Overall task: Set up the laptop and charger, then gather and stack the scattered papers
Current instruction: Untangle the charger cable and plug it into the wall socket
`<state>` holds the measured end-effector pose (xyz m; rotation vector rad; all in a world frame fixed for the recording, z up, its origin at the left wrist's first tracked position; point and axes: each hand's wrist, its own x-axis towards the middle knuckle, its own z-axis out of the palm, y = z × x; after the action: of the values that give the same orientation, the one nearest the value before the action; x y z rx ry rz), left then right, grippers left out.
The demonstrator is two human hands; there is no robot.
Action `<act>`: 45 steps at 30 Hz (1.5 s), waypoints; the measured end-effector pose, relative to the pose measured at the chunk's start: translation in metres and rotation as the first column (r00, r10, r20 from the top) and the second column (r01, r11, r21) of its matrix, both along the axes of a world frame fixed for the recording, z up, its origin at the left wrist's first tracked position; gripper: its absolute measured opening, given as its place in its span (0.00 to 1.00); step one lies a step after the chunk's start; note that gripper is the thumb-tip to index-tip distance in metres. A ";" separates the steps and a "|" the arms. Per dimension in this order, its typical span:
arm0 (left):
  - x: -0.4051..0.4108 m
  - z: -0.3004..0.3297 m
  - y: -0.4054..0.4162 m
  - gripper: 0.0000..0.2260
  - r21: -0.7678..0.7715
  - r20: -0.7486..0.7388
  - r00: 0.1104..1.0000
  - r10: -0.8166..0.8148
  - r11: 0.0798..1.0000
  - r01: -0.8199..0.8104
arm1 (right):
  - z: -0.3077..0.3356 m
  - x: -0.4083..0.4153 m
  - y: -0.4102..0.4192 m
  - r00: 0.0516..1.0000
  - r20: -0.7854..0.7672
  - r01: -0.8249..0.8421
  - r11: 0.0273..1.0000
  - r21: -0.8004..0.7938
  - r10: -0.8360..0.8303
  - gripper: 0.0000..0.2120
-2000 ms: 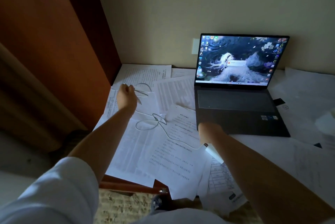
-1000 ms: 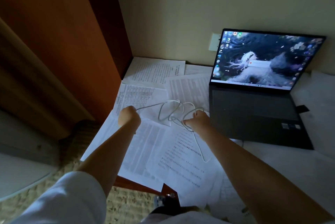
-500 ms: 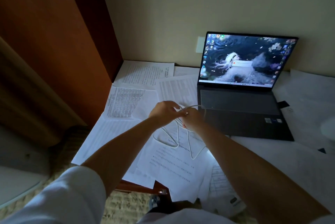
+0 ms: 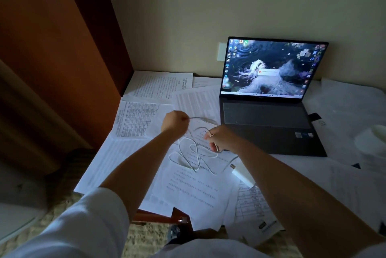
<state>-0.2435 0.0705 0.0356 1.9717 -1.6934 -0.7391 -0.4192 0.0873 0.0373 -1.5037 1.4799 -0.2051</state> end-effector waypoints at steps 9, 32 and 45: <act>0.041 -0.022 0.001 0.09 0.167 0.202 0.969 0.141 0.970 -0.176 | 0.003 -0.015 -0.021 0.429 0.353 0.885 0.466 0.024 -0.832 0.27; 0.033 -0.068 0.033 0.38 0.255 0.726 0.503 -0.469 0.863 0.437 | 0.007 0.013 -0.033 -0.140 0.515 0.143 0.497 0.856 -0.846 0.41; 0.024 0.012 -0.027 0.16 0.475 -0.633 0.478 0.609 0.793 -0.382 | -0.019 0.024 -0.028 0.653 0.317 0.597 0.725 0.345 -0.688 0.26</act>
<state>-0.2193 0.0438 0.0481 1.7541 -0.4602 -1.3628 -0.3953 0.0596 0.0182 -0.6290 1.5539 -0.7398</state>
